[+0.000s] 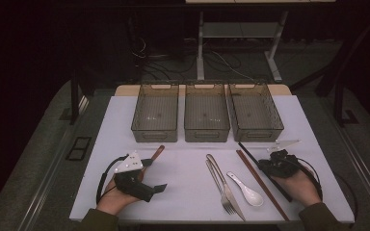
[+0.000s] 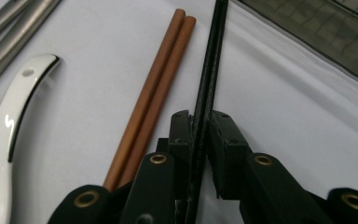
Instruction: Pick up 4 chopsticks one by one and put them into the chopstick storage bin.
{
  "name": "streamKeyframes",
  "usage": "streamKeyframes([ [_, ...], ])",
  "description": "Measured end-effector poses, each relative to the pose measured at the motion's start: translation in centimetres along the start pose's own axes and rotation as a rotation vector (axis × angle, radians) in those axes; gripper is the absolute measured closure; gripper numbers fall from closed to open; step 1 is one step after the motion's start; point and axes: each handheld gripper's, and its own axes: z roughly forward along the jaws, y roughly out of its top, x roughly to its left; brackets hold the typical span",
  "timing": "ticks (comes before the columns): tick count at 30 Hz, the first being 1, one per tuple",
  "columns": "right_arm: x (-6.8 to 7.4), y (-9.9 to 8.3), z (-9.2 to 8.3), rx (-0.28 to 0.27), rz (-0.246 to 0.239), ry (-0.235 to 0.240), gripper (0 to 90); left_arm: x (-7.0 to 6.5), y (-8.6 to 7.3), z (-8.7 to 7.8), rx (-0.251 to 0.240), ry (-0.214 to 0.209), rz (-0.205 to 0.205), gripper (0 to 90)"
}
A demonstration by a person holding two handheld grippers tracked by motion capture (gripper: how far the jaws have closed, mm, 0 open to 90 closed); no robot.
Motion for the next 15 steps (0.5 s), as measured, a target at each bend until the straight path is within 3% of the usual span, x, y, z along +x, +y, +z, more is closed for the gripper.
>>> streamKeyframes([
  [15, -1.4, -1.2, -1.2, 0.026, -0.017, 0.008, 78.6, 0.0, 0.0, -0.1, 0.0, 0.001, 0.005, 0.0],
])
